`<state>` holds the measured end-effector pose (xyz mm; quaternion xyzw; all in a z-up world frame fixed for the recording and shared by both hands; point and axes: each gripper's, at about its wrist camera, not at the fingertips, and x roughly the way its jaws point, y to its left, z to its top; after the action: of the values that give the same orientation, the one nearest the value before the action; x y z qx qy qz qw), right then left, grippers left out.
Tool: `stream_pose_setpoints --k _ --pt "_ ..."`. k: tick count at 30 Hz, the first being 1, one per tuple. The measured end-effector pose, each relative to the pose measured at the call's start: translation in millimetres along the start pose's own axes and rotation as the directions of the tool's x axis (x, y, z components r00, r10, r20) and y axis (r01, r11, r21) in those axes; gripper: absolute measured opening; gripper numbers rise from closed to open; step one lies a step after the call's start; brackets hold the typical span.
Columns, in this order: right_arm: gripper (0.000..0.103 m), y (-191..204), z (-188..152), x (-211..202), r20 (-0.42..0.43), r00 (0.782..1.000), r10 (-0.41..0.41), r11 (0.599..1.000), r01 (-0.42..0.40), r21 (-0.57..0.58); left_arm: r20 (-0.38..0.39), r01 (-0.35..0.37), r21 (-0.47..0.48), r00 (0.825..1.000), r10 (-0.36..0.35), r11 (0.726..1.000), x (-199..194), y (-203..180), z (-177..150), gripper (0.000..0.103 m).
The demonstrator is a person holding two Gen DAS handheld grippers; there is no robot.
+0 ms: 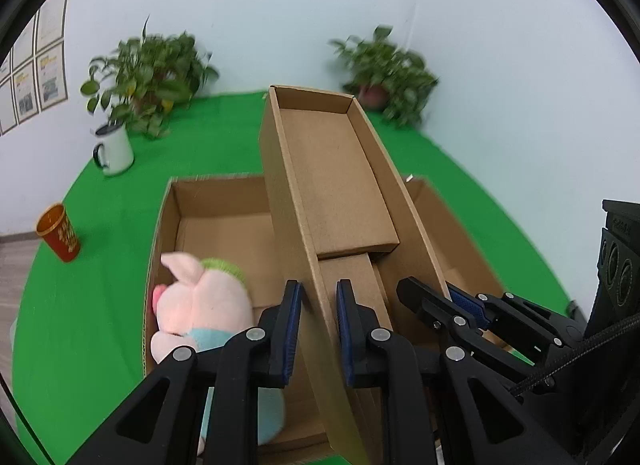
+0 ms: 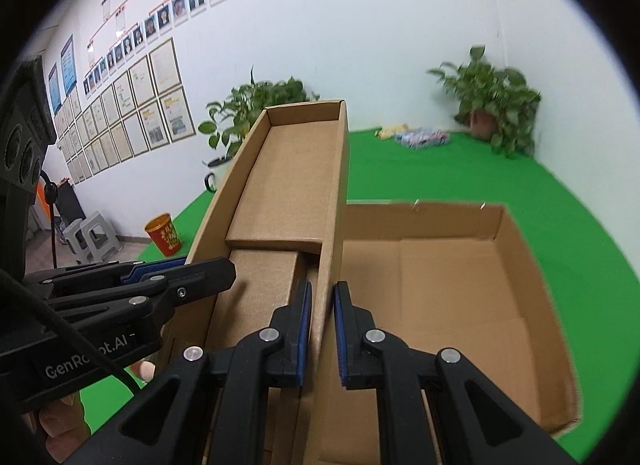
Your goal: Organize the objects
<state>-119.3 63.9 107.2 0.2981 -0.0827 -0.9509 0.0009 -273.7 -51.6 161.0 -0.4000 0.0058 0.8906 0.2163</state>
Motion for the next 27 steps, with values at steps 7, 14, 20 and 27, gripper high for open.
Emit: stream_pose_setpoints --k 7,14,20,27 --pt "0.01 -10 -27 54 -0.137 0.99 0.02 0.999 -0.014 0.045 -0.153 -0.06 -0.008 0.987 0.058 0.998 72 26 -19 0.013" --pt "0.009 -11 -47 79 -0.251 0.966 0.057 0.994 -0.032 0.1 -0.202 -0.118 0.008 0.972 0.117 0.993 99 37 -35 0.015" --pt "0.008 -3 -49 84 -0.286 0.958 0.025 0.998 -0.009 0.058 -0.142 -0.107 0.019 0.984 0.109 0.994 67 34 -42 0.015" --pt "0.009 0 -48 89 -0.312 0.95 0.001 1.0 0.008 0.025 -0.053 -0.087 -0.001 0.995 0.087 0.996 23 38 -52 0.017"
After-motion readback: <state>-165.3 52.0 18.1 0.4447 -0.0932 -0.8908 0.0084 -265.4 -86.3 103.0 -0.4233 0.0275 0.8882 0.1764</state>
